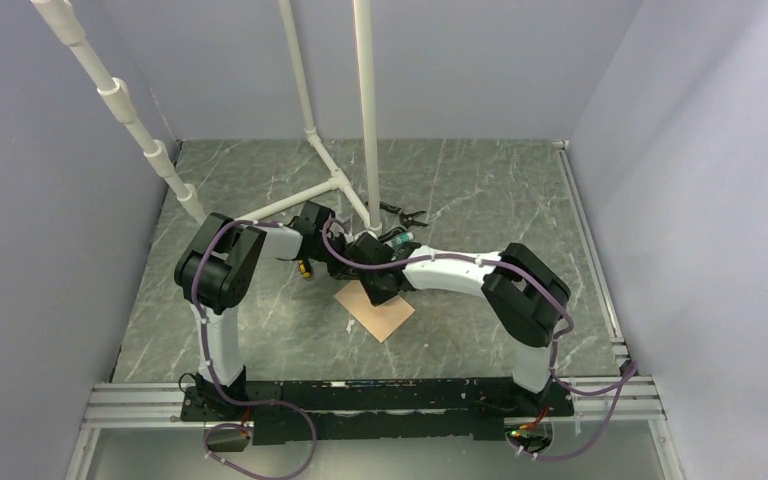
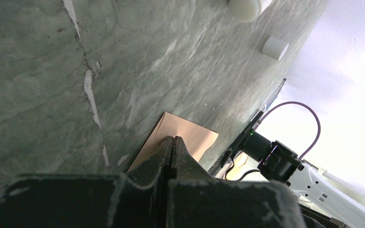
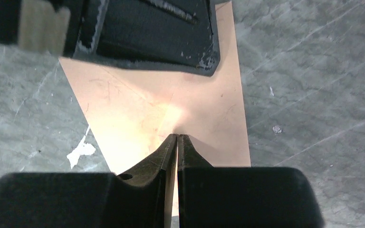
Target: Place the letter into the envelope and seal it
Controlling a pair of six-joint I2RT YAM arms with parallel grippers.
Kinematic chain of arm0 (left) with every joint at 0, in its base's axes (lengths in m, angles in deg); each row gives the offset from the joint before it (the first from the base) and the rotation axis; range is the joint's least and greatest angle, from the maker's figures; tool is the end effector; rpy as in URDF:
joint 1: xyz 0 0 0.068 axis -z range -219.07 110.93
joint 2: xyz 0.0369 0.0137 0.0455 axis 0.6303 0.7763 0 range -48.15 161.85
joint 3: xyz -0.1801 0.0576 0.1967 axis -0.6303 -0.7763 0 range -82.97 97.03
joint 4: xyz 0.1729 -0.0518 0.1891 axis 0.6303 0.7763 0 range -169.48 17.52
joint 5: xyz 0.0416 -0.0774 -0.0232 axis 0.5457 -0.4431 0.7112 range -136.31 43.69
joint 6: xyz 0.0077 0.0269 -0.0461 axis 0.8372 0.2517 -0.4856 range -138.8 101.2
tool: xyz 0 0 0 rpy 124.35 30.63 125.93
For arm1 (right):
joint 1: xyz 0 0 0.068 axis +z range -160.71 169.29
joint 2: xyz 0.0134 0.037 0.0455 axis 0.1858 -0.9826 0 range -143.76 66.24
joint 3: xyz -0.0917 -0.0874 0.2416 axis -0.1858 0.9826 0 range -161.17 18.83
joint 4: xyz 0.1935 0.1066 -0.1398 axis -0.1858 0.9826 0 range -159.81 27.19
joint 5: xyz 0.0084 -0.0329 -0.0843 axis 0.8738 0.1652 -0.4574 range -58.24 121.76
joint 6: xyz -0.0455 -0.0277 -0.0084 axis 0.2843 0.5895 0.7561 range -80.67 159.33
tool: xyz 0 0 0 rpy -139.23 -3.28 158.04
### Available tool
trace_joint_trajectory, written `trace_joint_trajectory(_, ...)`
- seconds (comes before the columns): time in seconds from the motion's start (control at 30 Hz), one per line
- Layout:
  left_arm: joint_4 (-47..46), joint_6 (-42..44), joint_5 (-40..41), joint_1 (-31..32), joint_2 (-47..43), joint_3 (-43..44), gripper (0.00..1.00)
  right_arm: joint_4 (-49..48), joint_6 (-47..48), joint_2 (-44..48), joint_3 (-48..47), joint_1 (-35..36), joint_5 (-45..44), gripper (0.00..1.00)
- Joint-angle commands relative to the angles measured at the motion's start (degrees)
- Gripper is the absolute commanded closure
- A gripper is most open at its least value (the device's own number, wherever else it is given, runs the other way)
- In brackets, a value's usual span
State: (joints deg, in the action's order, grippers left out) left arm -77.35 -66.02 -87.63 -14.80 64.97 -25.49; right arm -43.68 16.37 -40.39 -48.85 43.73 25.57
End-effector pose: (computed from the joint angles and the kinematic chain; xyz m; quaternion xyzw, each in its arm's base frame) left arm 0.3232 -0.1716 0.1027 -0.0828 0.9005 -0.4268 0.0127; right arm 0.2183 0.2986 0.1598 -0.2533 0.9416 0.0935 0.2011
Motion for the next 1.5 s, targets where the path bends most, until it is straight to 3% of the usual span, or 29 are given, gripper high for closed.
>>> trace_joint_trajectory(0.0, 6.14, 3.81, 8.46, 0.25, 3.99, -1.31, 0.98, 4.37, -0.34, 1.35, 3.43, 0.78, 1.95, 0.91)
trace_joint_trajectory(0.43, 6.30, 3.89, 8.27, 0.25, 4.13, -1.13, 0.98, 5.03, 0.02, 1.65, 4.28, 0.85, 0.07, 0.91)
trace_joint_trajectory(1.0, 6.45, 4.05, 7.95, -0.17, 4.39, -1.34, 0.97, 8.30, -2.06, -5.44, 6.28, 1.99, -0.86, 0.90)
trace_joint_trajectory(1.47, 6.57, 4.15, 7.92, -0.28, 4.18, -1.35, 0.98, 12.06, -4.28, -8.18, -1.39, 2.78, -0.72, 0.83)
